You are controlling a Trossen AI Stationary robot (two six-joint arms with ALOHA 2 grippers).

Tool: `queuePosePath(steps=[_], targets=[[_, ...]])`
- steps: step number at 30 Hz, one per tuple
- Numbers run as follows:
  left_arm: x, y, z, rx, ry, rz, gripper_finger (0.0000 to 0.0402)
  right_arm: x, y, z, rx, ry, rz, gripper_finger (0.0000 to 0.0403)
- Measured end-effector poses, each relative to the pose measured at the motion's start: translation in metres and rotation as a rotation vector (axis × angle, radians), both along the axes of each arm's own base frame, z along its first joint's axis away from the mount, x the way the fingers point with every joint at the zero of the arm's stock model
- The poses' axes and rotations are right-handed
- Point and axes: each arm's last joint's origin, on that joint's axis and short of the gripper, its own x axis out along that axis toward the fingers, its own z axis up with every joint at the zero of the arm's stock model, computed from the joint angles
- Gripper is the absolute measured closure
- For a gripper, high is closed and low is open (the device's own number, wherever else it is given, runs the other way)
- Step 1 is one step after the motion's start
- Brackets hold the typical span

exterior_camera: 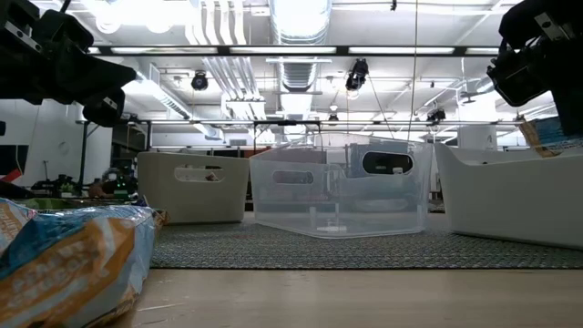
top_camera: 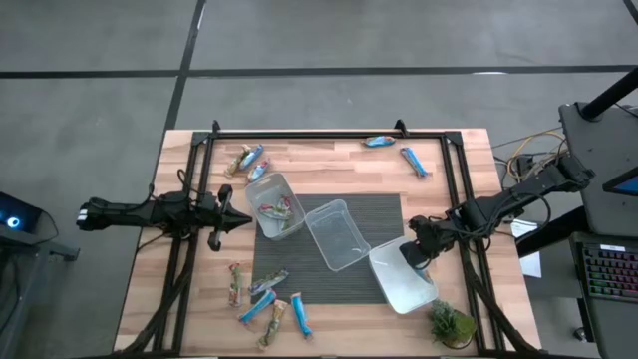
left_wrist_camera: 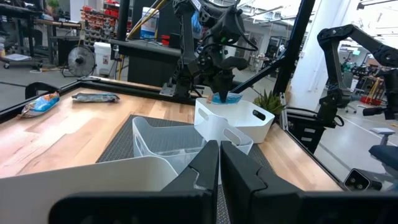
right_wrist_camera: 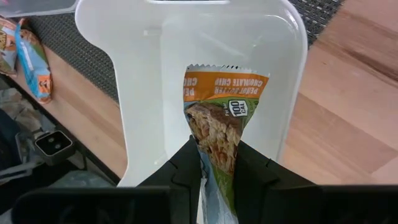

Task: Pick and place Granola Bars by type
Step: Put the yellow granola bar into the white bin

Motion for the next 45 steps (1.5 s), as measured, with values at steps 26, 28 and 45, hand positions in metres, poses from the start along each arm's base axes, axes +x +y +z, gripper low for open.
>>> queuePosePath(steps=[26, 28, 45], targets=[[0.0, 0.0, 0.0001, 0.0, 0.0, 0.0, 0.0401, -0.0013, -0.0005, -0.0015, -0.006, 0.014, 0.001, 0.0344], [0.0, 0.0, 0.0, 0.0, 0.0, 0.0, 0.0401, -0.0014, -0.0006, -0.0016, -0.006, 0.015, 0.001, 0.0344], [0.0, 0.0, 0.0, 0.0, 0.0, 0.0, 0.0401, -0.0014, -0.0008, -0.0017, -0.007, 0.017, -0.012, 0.0311]])
